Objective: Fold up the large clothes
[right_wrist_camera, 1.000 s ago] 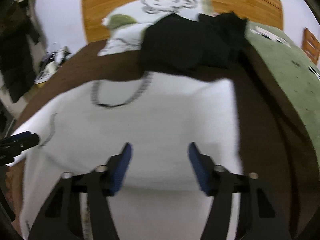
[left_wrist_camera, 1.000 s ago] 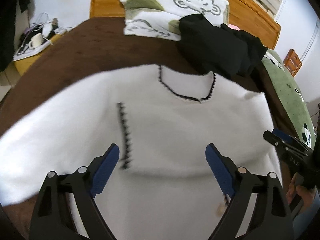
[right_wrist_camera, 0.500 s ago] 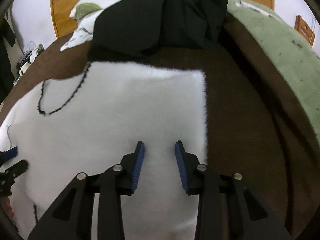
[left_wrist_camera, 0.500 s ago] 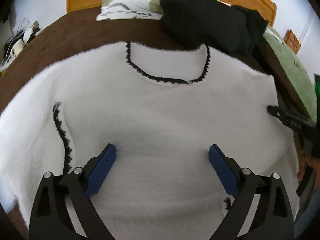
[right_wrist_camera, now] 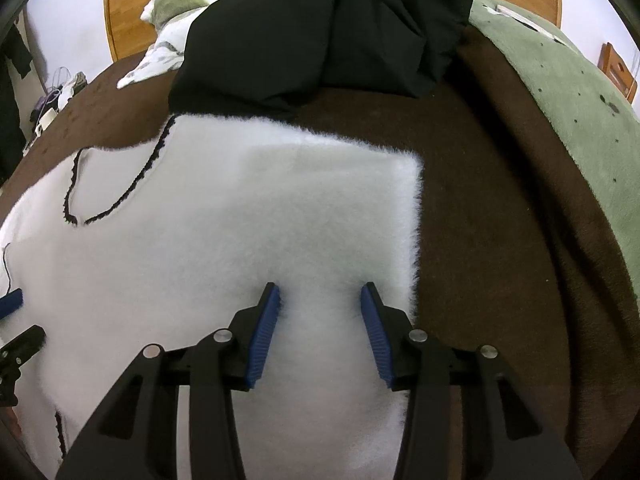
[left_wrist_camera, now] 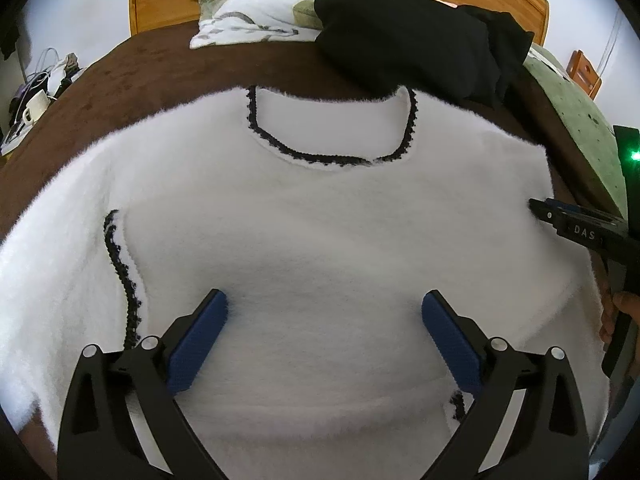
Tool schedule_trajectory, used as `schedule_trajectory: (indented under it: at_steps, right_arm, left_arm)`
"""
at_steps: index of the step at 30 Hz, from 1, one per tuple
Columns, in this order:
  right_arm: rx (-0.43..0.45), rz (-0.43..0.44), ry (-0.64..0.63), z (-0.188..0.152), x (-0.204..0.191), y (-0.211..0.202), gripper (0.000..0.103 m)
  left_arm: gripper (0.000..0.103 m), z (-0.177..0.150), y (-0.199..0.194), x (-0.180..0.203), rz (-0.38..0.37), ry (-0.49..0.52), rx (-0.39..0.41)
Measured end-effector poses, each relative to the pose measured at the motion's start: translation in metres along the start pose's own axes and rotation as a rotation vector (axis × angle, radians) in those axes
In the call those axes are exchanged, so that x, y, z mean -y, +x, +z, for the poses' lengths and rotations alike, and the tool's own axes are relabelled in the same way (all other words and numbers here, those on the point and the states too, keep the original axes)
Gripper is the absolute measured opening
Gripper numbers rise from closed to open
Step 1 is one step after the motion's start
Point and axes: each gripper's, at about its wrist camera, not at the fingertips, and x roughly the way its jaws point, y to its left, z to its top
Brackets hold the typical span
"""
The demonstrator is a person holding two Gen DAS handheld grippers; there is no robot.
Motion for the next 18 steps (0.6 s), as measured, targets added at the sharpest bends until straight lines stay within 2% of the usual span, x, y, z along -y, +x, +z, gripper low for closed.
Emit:
schedule_trajectory:
  at_steps: [2,3,5,7,9,15,18]
  right_arm:
    - [-0.005,0.006,0.004,0.002,-0.003,-0.003,0.046]
    - [-0.009,0.017,0.009,0.003,-0.004,-0.006,0.056]
    - [-0.001,0.031,0.009,0.003,-0.011,-0.016,0.067]
    - [0.017,0.034,-0.013,0.002,-0.020,-0.030,0.069]
    - [0.022,0.042,-0.020,0.000,-0.027,-0.042,0.077]
    - [0.053,0.055,-0.067,0.000,-0.059,-0.081,0.086]
    - [0.075,0.053,-0.092,-0.004,-0.069,-0.099,0.089]
  left_arm:
    - [0.096,0.001,-0.006,-0.001,-0.010,-0.013,-0.009]
    - [0.096,0.002,-0.009,-0.002,-0.016,-0.020,-0.010]
    - [0.096,0.003,-0.021,-0.002,-0.016,-0.033,-0.009]
    - [0.096,0.004,-0.038,-0.002,-0.019,-0.031,0.004]
    - [0.096,0.006,-0.055,-0.003,-0.011,-0.032,0.016]
    - [0.096,0.009,-0.098,-0.017,0.005,-0.073,0.025]
    - [0.096,0.004,-0.115,-0.030,0.037,-0.097,0.024]
